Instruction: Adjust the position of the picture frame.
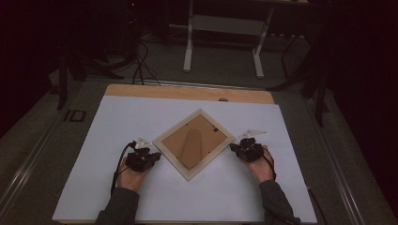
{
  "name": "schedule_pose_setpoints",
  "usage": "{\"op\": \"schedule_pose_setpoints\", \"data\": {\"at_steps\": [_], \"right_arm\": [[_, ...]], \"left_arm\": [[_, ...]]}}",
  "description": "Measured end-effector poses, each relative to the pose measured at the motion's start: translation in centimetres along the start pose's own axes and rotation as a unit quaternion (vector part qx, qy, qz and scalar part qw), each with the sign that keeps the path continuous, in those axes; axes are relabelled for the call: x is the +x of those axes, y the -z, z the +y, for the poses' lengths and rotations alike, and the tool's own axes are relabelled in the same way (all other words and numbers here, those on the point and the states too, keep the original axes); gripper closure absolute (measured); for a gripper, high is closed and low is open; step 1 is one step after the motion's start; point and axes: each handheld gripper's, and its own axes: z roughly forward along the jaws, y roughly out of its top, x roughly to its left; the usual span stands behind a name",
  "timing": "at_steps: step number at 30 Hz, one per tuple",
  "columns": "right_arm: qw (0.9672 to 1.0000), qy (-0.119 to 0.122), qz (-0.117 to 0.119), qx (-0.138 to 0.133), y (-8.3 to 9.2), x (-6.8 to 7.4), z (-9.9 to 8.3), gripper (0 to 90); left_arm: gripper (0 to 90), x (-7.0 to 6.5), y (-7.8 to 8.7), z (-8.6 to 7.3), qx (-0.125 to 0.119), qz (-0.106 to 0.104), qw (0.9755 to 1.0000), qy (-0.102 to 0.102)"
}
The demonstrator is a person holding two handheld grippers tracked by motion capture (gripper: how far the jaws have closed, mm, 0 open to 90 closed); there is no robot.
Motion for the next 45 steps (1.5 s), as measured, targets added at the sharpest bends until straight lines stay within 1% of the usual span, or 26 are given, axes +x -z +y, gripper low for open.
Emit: {"op": "schedule_pose_setpoints", "data": {"at_steps": [2,6,9,10,16,19,23,25,28,29,31,33,34,38,40,42,45], "right_arm": [[0.9995,-0.023,-0.021,-0.007,-0.2,-1.0,0.3,90.0],[0.9979,-0.044,-0.046,-0.009,-0.6,-2.2,1.0,90.0],[0.9968,-0.051,-0.062,-0.005,-1.2,-2.7,1.5,90.0],[0.9963,-0.053,-0.068,0.000,-1.5,-2.8,1.7,90.0],[0.9947,-0.062,-0.081,0.018,-3.0,-3.3,2.4,90.0],[0.9947,-0.060,-0.079,0.029,-3.4,-3.5,2.4,90.0],[0.9945,-0.065,-0.073,0.037,-3.7,-3.7,2.4,90.0],[0.9942,-0.064,-0.075,0.044,-3.8,-3.6,2.4,90.0],[0.9944,-0.062,-0.069,0.051,-3.7,-3.7,2.1,90.0],[0.9945,-0.062,-0.067,0.052,-3.7,-3.7,2.0,90.0],[0.9945,-0.065,-0.065,0.049,-3.6,-3.8,1.8,90.0],[0.9947,-0.061,-0.064,0.053,-3.5,-3.8,1.8,90.0],[0.9949,-0.055,-0.062,0.057,-3.5,-3.8,1.9,90.0],[0.9944,-0.050,-0.065,0.067,-3.5,-3.6,2.0,90.0],[0.9943,-0.048,-0.066,0.068,-3.5,-3.5,2.0,90.0],[0.9946,-0.033,-0.061,0.077,-3.3,-2.9,2.1,90.0],[0.9946,-0.020,-0.058,0.084,-3.2,-2.4,2.0,90.0]], "left_arm": [[90.0,-0.1,0.0,0.0,0.000,0.001,1.0000,-0.003],[90.0,-0.4,-0.2,0.0,0.004,-0.002,1.0000,-0.008],[90.0,-0.6,-0.4,0.0,0.008,-0.003,0.9999,-0.012],[90.0,-0.6,-0.4,0.0,0.009,-0.004,0.9999,-0.013],[90.0,-0.9,-0.6,0.0,0.008,-0.005,0.9998,-0.018],[90.0,-0.9,-0.7,0.0,0.006,-0.004,0.9998,-0.017],[90.0,-0.9,-0.7,0.0,0.006,-0.003,0.9998,-0.019],[90.0,-0.9,-0.7,0.1,0.007,-0.002,0.9998,-0.021],[90.0,-0.9,-0.8,0.3,0.011,0.004,0.9995,-0.029],[90.0,-0.9,-0.8,0.4,0.013,0.006,0.9994,-0.031],[90.0,-0.9,-0.9,0.5,0.012,0.008,0.9995,-0.028],[90.0,-0.7,-1.0,0.6,0.012,0.006,0.9997,-0.023],[90.0,-0.7,-1.0,0.6,0.012,0.007,0.9996,-0.023],[90.0,-0.6,-1.2,0.8,0.014,0.010,0.9997,-0.020],[90.0,-0.5,-1.2,0.9,0.016,0.008,0.9997,-0.017],[90.0,-0.3,-1.3,1.0,0.015,0.005,0.9998,-0.012],[90.0,0.0,-1.4,1.1,0.013,0.006,0.9999,-0.006]]}}
